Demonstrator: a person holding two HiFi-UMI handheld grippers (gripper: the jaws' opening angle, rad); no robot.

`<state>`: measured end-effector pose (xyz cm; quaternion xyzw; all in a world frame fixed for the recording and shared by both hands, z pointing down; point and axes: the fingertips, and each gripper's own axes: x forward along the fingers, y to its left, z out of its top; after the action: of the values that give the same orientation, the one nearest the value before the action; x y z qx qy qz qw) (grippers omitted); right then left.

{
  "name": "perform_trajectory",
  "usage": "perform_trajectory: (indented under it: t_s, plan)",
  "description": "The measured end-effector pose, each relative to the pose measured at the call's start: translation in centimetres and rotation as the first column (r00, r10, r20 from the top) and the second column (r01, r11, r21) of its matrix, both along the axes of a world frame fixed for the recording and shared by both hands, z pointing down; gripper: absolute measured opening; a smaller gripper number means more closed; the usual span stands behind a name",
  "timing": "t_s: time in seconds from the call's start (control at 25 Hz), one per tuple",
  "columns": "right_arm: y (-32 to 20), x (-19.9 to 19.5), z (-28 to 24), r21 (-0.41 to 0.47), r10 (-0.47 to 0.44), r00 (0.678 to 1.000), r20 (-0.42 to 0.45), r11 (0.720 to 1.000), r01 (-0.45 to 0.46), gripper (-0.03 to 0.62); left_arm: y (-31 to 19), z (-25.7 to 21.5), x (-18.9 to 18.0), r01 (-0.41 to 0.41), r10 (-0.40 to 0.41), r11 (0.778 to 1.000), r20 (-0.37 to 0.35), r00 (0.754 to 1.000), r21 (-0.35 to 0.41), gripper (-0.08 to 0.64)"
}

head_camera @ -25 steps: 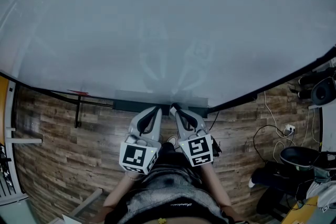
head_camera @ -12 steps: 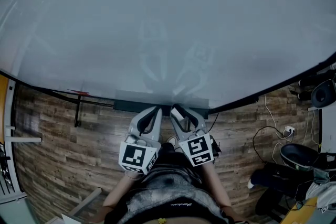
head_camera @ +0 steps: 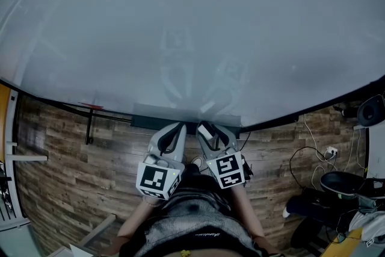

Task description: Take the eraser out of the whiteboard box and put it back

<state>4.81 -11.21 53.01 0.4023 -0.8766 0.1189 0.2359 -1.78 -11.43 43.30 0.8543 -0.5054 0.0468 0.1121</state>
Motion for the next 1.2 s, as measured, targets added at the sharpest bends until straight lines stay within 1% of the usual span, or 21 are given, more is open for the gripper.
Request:
perform_trajectory:
  t_s: [0.28, 0.48, 0.68, 0.8, 1.04, 1.2]
  plan:
    - [-0.1, -0.2, 0.2, -0.057, 0.0, 0.999, 0.034, 0.998, 0.002, 0.183, -0.4, 0.1, 0.4, -0.014, 0.014, 1.0, -0.005, 1.0, -0.01, 0.0]
    - [-0.3, 0.2, 0.8, -0.052, 0.006, 1.0, 0.029, 0.999, -0.004, 0.181, -0.8, 0.2, 0.8, -0.03, 0.03, 0.999, -0.002, 1.0, -0.012, 0.0]
    - [-0.4, -0.1, 0.5, -0.044, -0.004, 0.999, 0.043, 0.999, 0.006, 0.178, -0.9, 0.5, 1.0, -0.048, 0.048, 0.999, -0.008, 0.999, -0.025, 0.0]
    - [-0.3, -0.2, 0.5, -0.04, -0.006, 0.999, 0.042, 0.999, 0.008, 0.176, -0.8, 0.4, 0.9, -0.058, 0.058, 0.998, -0.001, 0.998, -0.017, 0.0]
    - [-0.2, -0.1, 0.4, -0.036, -0.001, 0.999, 0.048, 0.999, 0.003, 0.169, -0.7, 0.0, 1.3, -0.073, 0.073, 0.997, -0.013, 0.997, -0.013, 0.0]
    - [0.0, 0.0, 0.3, -0.055, -0.002, 1.0, 0.022, 0.999, 0.003, 0.164, -0.6, -0.1, 1.4, -0.086, 0.085, 0.996, -0.031, 0.996, -0.018, 0.0]
